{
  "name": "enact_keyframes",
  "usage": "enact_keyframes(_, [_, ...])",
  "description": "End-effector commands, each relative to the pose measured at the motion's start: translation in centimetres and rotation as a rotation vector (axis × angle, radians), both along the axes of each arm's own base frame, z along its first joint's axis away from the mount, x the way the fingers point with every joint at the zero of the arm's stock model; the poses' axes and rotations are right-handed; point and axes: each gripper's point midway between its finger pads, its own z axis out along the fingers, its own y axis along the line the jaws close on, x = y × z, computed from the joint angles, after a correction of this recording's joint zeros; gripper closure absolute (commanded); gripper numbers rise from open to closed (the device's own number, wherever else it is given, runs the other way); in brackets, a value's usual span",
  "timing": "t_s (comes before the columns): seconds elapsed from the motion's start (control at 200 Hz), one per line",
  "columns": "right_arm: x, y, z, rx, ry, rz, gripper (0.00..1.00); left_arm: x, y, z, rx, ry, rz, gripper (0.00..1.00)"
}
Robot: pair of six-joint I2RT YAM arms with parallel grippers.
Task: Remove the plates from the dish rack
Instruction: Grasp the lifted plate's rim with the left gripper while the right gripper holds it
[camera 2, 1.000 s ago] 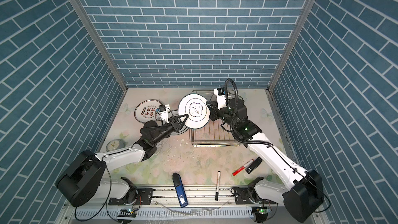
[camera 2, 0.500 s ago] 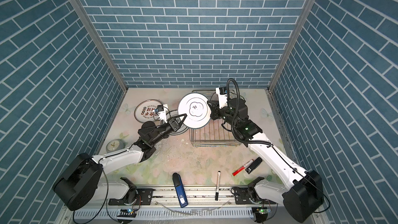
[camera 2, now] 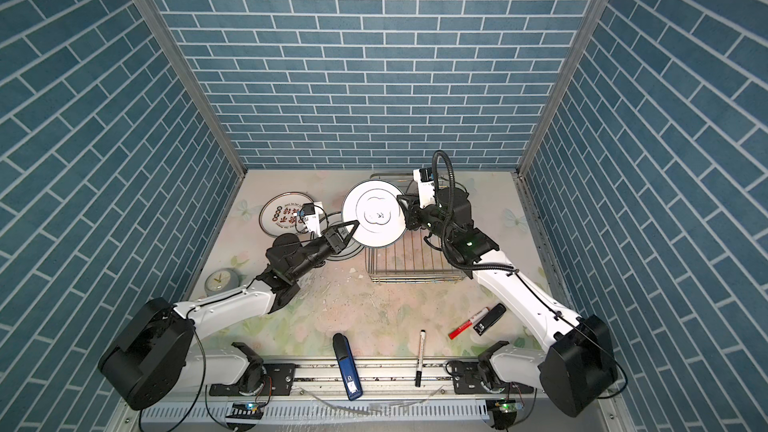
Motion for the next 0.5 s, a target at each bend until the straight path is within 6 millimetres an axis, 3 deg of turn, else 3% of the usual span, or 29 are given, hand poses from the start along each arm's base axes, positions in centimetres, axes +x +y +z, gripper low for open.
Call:
enact_keyframes(0.0, [-0.79, 1.18, 1.54, 0.034, -0.048, 0.068, 0.54, -0.32, -0.39, -0.32, 0.029, -0.012, -0.017, 1.00])
enact_keyframes(0.055, [-0.85, 1.21, 1.57, 0.033, -0.047, 0.071, 0.40, -0.26, -0.49, -0.30, 0.021, -0.007, -0.021, 1.00])
enact_keyframes(0.07, [-0.81, 1.18, 1.52, 0.033, -0.043, 0.069, 0.33, -0.25, -0.50, -0.34, 0.020, -0.006, -0.021, 1.00])
enact_keyframes(0.1, [-0.78, 1.17, 1.45, 0.030, -0.037, 0.067, 0.12, -0.23, -0.52, -0.31, 0.014, -0.007, -0.022, 1.00])
enact_keyframes(0.14, [-0.72, 1.13, 1.37, 0.025, -0.029, 0.063, 0.02, -0.14, -0.48, -0.29, 0.010, -0.008, -0.019, 1.00])
enact_keyframes(0.495, [-1.23, 0.33, 2.17, 0.034, -0.069, 0.042, 0.01, 0.12, -0.24, -0.48, 0.020, -0.002, 0.002, 1.00])
